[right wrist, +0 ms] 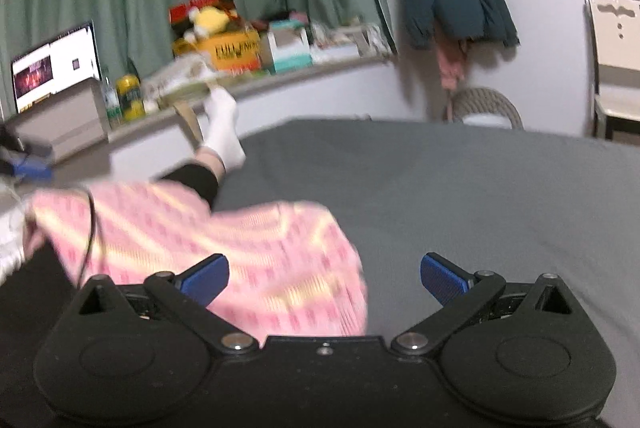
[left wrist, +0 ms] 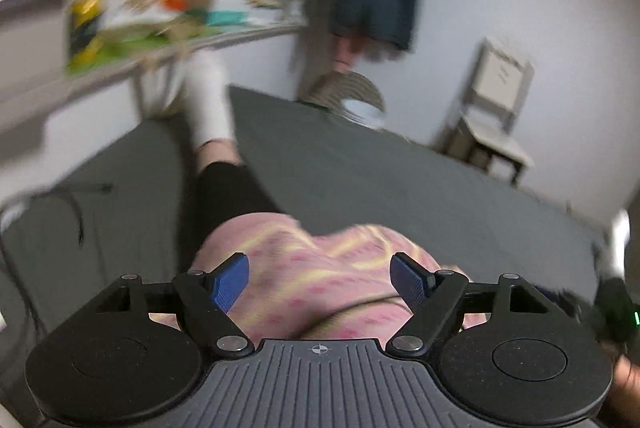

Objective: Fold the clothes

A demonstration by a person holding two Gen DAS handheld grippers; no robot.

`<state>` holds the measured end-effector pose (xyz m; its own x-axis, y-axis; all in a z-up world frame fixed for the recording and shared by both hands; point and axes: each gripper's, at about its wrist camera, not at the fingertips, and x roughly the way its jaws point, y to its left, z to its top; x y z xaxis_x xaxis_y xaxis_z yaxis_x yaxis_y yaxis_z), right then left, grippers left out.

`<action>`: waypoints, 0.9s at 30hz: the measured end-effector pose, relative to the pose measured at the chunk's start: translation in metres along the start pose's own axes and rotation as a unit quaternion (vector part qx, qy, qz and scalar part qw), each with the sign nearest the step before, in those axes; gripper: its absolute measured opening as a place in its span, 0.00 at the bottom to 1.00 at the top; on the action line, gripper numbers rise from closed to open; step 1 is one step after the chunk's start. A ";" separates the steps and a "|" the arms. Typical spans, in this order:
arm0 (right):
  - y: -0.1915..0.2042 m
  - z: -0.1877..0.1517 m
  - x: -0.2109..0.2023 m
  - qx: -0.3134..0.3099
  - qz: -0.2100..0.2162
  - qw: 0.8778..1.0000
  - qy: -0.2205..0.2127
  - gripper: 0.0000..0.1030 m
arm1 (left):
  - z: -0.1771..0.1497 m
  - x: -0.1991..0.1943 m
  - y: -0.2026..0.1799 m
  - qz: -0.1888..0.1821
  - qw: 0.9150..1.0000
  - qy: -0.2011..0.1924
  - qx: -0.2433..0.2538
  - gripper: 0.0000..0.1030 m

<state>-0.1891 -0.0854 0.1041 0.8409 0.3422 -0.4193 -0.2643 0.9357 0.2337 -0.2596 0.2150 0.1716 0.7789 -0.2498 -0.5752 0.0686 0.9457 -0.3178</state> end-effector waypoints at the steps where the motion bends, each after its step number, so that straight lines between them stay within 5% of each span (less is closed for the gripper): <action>1: -0.002 0.011 0.012 0.010 0.000 1.000 0.005 1.00 | -0.002 0.010 0.015 -0.002 1.000 0.006 -0.024 0.76; 5: 0.000 0.047 0.079 -0.004 -0.020 0.997 0.077 0.90 | -0.008 0.048 0.064 0.009 0.995 0.030 -0.091 0.76; 9: 0.017 0.074 0.157 -0.093 0.015 0.986 0.138 0.90 | -0.007 0.081 0.098 0.044 0.993 0.045 -0.104 0.76; 14: 0.049 0.088 0.231 -0.229 0.127 0.935 0.239 0.70 | 0.001 0.107 0.118 0.040 0.996 0.076 -0.028 0.76; 20: 0.080 0.088 0.268 -0.346 0.197 0.868 0.297 0.66 | 0.009 0.110 0.132 -0.008 0.987 0.109 0.119 0.78; 22: 0.088 0.088 0.279 -0.355 0.218 0.856 0.307 0.62 | 0.011 0.114 0.137 -0.009 0.984 0.120 0.134 0.89; 27: 0.106 0.074 0.287 -0.348 0.257 0.847 0.309 0.50 | -0.002 0.129 0.144 -0.042 0.978 0.164 0.123 0.89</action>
<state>0.0595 0.1054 0.0738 0.1804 0.4983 -0.8481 -0.9152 0.4010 0.0410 -0.1505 0.3188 0.0506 0.5241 -0.3449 -0.7787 0.3031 0.9300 -0.2080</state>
